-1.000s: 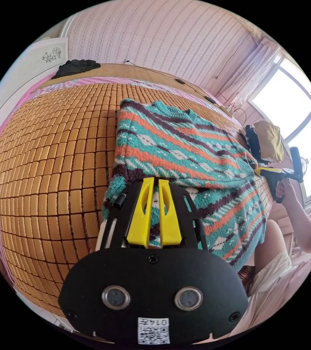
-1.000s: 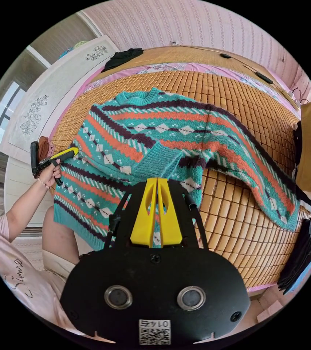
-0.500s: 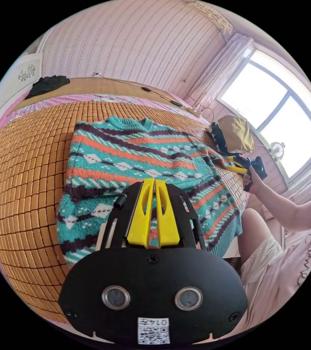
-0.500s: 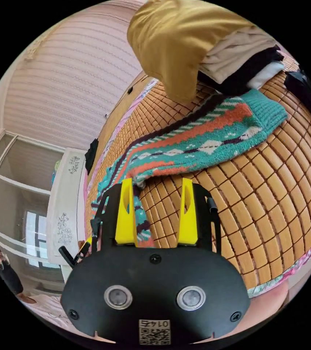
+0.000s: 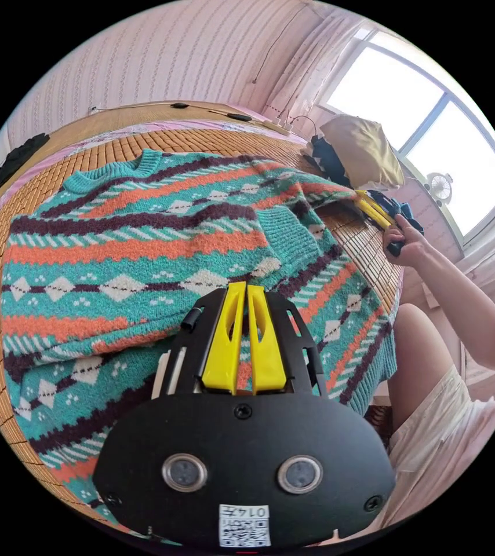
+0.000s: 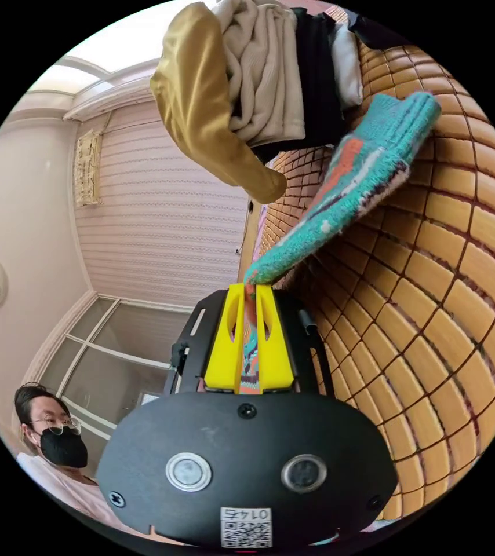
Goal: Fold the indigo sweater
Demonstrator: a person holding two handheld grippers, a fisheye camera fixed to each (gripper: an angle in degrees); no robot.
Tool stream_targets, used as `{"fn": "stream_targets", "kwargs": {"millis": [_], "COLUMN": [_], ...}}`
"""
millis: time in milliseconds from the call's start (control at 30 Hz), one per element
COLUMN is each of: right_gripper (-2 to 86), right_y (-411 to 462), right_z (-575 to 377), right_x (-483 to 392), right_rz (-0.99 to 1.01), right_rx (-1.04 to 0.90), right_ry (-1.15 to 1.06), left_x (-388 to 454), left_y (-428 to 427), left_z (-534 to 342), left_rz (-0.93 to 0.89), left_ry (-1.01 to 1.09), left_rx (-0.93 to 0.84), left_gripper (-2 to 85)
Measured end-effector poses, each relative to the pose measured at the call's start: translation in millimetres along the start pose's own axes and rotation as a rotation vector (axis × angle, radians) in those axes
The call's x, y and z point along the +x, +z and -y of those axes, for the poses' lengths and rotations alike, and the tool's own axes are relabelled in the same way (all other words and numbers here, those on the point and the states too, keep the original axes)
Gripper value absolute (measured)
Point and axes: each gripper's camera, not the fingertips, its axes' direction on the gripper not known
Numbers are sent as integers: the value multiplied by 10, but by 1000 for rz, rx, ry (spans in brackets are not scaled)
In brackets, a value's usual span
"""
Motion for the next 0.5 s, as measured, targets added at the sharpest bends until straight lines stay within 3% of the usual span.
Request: {"fn": "stream_targets", "kwargs": {"millis": [133, 200, 233, 300, 367, 433, 500], "right_gripper": [16, 20, 21, 32, 46, 49, 32], "right_y": [417, 1069, 1271, 2026, 2317, 2385, 2307], "right_z": [-333, -912, -1114, -2061, -2681, -3133, -3423], "right_x": [-882, -1632, -1762, -1920, -1742, -1536, -1417], "right_rz": [-37, -199, -241, -514, -724, -864, -1031], "right_rx": [-122, -343, -430, -804, -906, -910, -687], "right_ry": [-350, -787, -890, -1285, -1501, -1693, -1821], "left_x": [-90, -181, -211, -407, -620, -820, -1037], "left_y": [-29, -325, -437, -841, -1065, -1268, -1497], "left_z": [-2, -98, -160, -495, -791, -1084, -1389], "left_rz": [-20, -52, -54, -70, -78, -62, -1], "left_ry": [-39, -78, -90, -170, -255, -318, -367], "left_rx": [7, 70, 102, 188, 198, 211, 216], "left_gripper": [-10, -10, -10, -10, -10, -10, -9]}}
